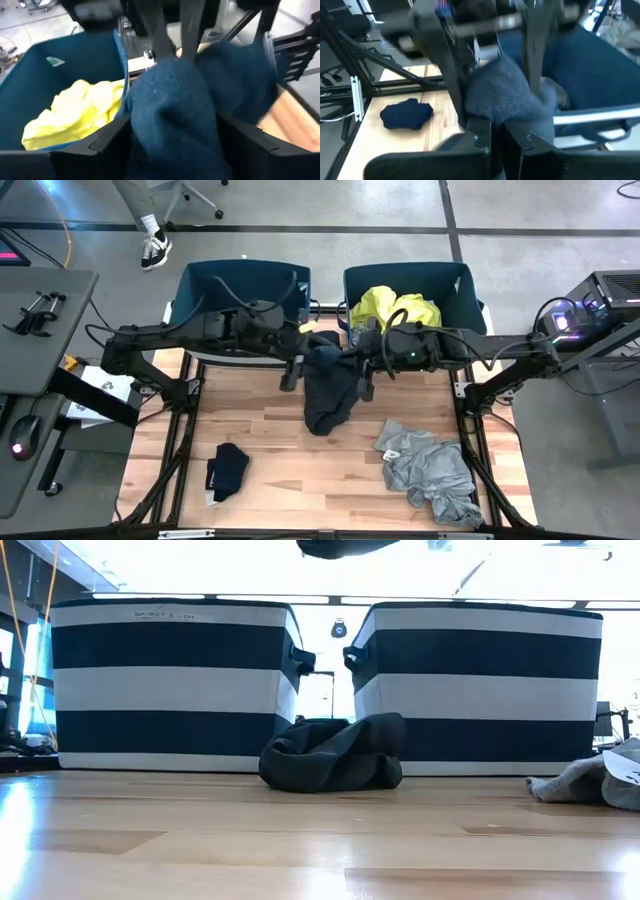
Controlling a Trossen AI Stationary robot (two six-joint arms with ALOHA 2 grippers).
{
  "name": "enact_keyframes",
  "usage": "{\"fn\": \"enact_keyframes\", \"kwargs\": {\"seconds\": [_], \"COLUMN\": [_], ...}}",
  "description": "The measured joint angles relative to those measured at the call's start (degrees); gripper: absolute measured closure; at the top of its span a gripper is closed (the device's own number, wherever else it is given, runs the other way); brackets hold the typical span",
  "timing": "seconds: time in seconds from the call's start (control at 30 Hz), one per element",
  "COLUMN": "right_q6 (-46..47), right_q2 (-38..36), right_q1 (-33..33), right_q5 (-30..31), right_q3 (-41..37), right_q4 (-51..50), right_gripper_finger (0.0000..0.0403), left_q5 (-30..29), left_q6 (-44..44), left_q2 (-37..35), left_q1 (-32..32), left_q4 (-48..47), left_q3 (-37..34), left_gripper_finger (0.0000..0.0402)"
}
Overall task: Sort clothes
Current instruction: Put the blue shirt into the left blue laundry bin
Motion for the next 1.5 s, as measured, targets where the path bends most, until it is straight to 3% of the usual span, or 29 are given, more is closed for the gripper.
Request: {"fn": "enact_keyframes", "kwargs": {"seconds": [0.2,0.3,0.47,0.57,0.7,0.9,0.97,1.07,1.23,1.37,1.5], "right_q6": [-0.37,-0.37,-0.39,1.62,1.92,-4.17,-5.51,-6.73,-6.83,-4.94,-4.67], "right_q2": [0.01,-0.02,-0.02,-0.57,-3.66,-8.98,-10.26,-11.21,-10.71,-9.58,-8.44], "right_q1": [0.07,0.11,0.0,-0.59,-1.22,-1.12,-1.15,-1.16,-1.14,-1.14,-1.14], "right_q5": [-3.13,-4.09,-3.93,-3.8,-3.05,-0.16,2.8,7.21,10.02,10.49,10.47], "right_q3": [0.43,0.48,0.48,0.48,0.59,0.7,0.7,0.7,0.59,0.59,0.55], "right_q4": [0.87,1.66,5.32,7.68,13.07,18.91,18.75,17.72,14.49,12.39,11.38], "right_gripper_finger": [0.0392,0.0388,0.037,0.0338,0.0283,0.024,0.0239,0.0238,0.0238,0.0238,0.0238], "left_q5": [6.35,7.29,7.33,6.0,-3.41,-35.1,-39.61,-38.69,-28.94,-19.65,-17.41], "left_q6": [-0.18,-0.2,-0.77,-3.62,-3.23,3.65,4.65,1.85,-5.57,-8.65,-10.02], "left_q2": [0.97,0.97,0.55,-0.43,-3.91,-10.49,-11.53,-12.27,-10.36,-8.18,-4.88], "left_q1": [0.05,0.03,0.09,0.02,-0.5,2.23,5.56,13.05,26.73,34.27,37.97], "left_q4": [1.95,1.87,2.02,1.37,-2.8,-5.38,-7.35,-14.82,-25.85,-26.53,-24.91], "left_q3": [0.0,0.0,0.04,0.33,3.6,6.8,6.75,6.73,2.02,-6.76,-16.49], "left_gripper_finger": [0.0185,0.0238,0.0369,0.0382,0.0387,0.0398,0.0399,0.0399,0.0399,0.0397,0.0396]}}
